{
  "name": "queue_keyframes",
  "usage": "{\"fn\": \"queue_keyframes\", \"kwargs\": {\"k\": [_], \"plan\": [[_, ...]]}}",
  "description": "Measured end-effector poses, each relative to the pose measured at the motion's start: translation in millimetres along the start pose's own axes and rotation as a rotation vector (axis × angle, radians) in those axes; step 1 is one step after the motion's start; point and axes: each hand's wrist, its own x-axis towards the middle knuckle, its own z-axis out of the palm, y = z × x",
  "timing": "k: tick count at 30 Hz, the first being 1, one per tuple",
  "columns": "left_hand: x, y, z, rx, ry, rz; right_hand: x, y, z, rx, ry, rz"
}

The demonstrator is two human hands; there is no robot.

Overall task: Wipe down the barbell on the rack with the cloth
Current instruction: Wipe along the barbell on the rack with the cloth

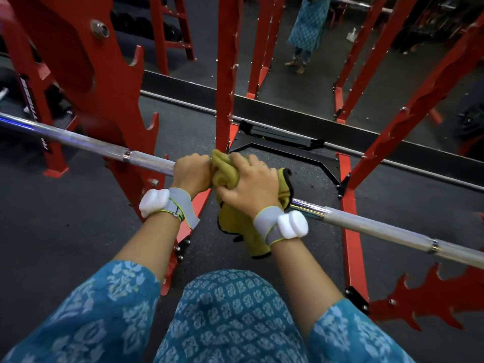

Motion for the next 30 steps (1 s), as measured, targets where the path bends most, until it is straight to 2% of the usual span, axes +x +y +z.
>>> {"fn": "queue_keyframes", "kwargs": {"k": [4, 7, 11, 14, 17, 24, 30], "plan": [[8, 1, 19, -0.011, 0.091, 0.055, 5, 34, -23, 0.079, -0.156, 0.172], [12, -4, 24, 0.039, 0.036, 0.107, 15, 51, -31, 0.168, -0.294, 0.318], [9, 1, 22, 0.031, 0.065, 0.078, 30, 44, -24, 0.126, -0.368, 0.306], [4, 2, 20, -0.098, 0.163, 0.006, 45, 24, -13, 0.157, -0.444, 0.258], [0, 1, 21, -0.101, 0.244, 0.037, 51, 13, -7, 0.21, -0.469, 0.245], [0, -2, 26, 0.121, 0.237, 0.221, 57, 45, -13, 0.359, -0.645, 0.468], [3, -3, 28, 0.132, 0.312, 0.223, 68, 55, -6, 0.611, -0.752, 0.58]]}}
